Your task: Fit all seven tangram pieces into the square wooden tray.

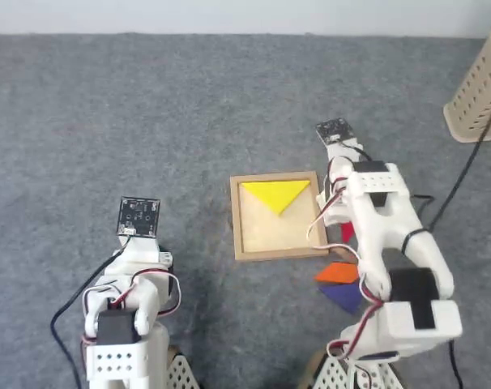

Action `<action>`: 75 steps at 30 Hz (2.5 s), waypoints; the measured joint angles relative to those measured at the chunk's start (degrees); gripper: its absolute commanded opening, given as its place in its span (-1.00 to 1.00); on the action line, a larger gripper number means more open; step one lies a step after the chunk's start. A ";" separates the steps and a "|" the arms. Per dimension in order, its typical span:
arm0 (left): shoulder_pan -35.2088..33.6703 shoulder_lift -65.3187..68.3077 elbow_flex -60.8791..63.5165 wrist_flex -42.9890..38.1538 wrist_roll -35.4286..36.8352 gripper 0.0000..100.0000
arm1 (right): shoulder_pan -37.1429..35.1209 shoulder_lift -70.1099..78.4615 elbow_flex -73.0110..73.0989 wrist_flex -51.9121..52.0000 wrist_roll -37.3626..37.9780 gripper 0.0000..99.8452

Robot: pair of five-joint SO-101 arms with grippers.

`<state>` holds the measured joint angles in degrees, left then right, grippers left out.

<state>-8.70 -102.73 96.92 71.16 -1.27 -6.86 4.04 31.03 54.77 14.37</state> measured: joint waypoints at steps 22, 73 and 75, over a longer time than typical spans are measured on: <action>0.00 0.00 0.00 0.00 0.00 -0.98 | 1.14 5.71 -5.98 0.70 0.53 -0.54; 0.00 0.00 0.00 0.00 0.00 -0.98 | 3.08 5.71 -6.59 0.18 1.85 -0.53; 0.00 0.00 0.00 0.00 0.00 -0.98 | 2.73 3.78 -5.54 2.29 1.85 -0.53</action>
<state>-8.70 -102.73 96.92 71.16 -1.27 -4.13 7.82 25.49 57.05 16.22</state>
